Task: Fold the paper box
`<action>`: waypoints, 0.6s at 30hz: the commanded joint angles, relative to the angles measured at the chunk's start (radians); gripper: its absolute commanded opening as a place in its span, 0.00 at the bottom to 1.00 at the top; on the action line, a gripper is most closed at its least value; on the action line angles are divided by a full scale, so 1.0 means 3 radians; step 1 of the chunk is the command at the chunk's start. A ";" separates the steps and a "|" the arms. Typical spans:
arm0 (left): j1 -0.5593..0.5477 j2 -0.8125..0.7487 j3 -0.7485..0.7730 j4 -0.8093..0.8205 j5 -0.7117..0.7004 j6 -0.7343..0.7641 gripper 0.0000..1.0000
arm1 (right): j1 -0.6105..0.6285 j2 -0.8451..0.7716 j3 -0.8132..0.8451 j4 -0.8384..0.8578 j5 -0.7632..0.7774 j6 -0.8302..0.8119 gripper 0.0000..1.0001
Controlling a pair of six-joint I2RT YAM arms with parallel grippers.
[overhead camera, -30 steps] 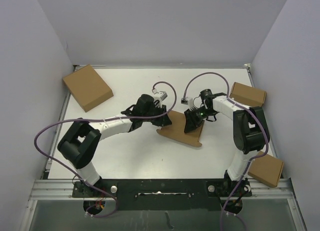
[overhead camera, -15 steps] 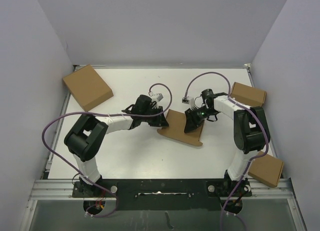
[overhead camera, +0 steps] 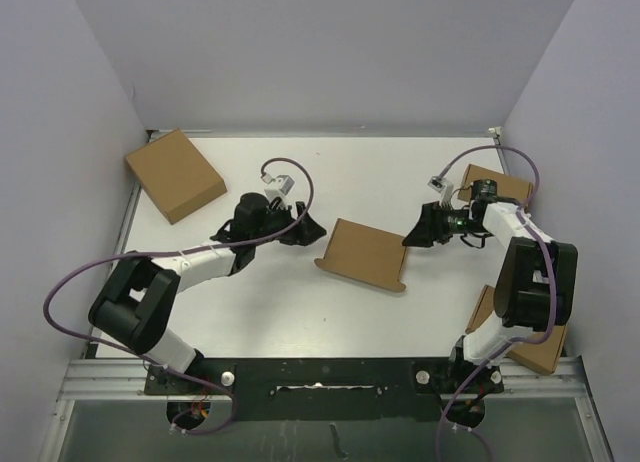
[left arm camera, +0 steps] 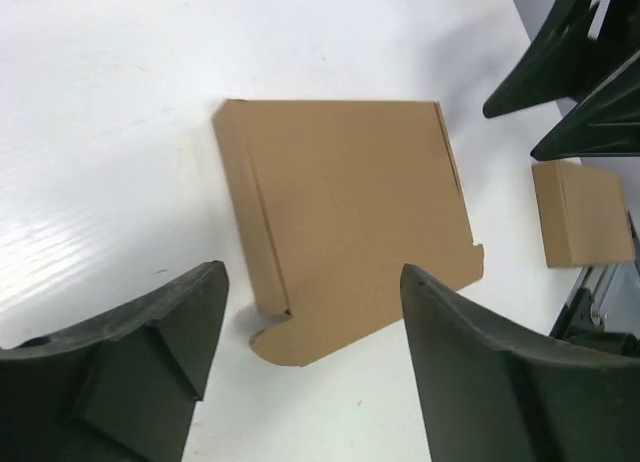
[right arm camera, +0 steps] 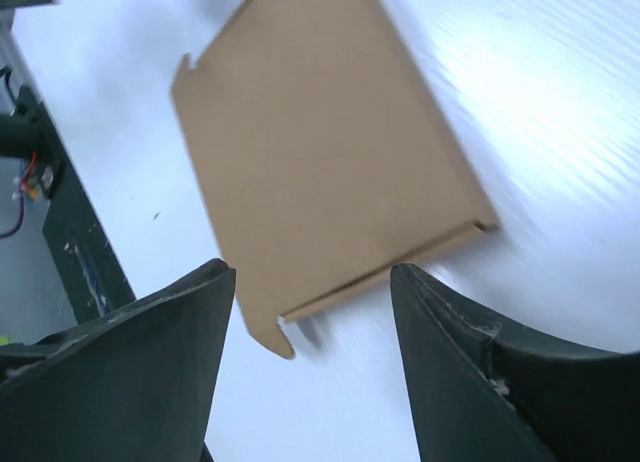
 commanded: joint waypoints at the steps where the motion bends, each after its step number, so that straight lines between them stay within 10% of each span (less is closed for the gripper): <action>1: 0.0291 -0.0070 -0.0316 0.0869 0.0074 -0.0309 0.71 | -0.0168 0.0082 -0.0110 0.0311 0.0200 0.0380 0.65; 18: 0.0253 0.0370 -0.0330 0.0823 0.0124 -0.0887 0.73 | -0.0177 0.0809 0.0006 0.0341 0.0077 0.0736 0.45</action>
